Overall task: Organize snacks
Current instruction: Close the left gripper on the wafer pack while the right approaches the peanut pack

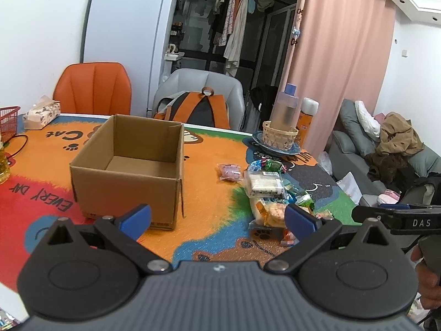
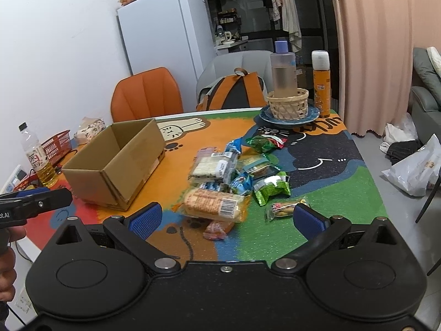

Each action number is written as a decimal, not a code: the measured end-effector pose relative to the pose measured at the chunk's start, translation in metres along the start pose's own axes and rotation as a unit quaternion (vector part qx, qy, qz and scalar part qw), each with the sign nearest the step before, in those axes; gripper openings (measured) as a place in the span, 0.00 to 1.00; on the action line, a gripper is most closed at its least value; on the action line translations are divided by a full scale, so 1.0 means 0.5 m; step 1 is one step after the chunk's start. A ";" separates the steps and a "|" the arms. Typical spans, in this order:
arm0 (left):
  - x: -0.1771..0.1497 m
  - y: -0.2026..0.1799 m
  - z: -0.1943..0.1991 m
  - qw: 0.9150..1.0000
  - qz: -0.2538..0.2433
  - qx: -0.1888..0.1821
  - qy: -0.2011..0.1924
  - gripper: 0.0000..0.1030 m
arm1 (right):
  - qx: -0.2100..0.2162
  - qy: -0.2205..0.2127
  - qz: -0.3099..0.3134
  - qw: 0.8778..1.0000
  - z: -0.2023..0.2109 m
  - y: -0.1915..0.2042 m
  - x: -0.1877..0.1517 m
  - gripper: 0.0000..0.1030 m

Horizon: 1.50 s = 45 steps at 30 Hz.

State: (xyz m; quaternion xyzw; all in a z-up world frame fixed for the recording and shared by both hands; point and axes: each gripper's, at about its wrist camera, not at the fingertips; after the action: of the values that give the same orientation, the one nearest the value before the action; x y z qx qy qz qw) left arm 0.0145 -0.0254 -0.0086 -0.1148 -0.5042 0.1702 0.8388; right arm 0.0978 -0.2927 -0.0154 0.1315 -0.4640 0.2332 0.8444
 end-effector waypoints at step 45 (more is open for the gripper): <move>-0.088 -0.176 -0.232 0.998 -0.038 -0.025 0.035 0.98 | -0.020 0.015 -0.023 0.999 -0.125 -0.145 -0.090 0.83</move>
State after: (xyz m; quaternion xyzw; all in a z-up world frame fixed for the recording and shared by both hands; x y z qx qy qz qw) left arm 0.1129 -0.1260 -0.0660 -0.1229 -0.4824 0.1212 0.8588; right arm 0.1596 -0.3395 -0.0870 0.1212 -0.4531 0.2065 0.8587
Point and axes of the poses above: each gripper's, at about its wrist camera, not at the fingertips, and z roughly against the way its jaws point, y to its left, x to its top, and after that the axes turned 13 degrees about z, right-handed
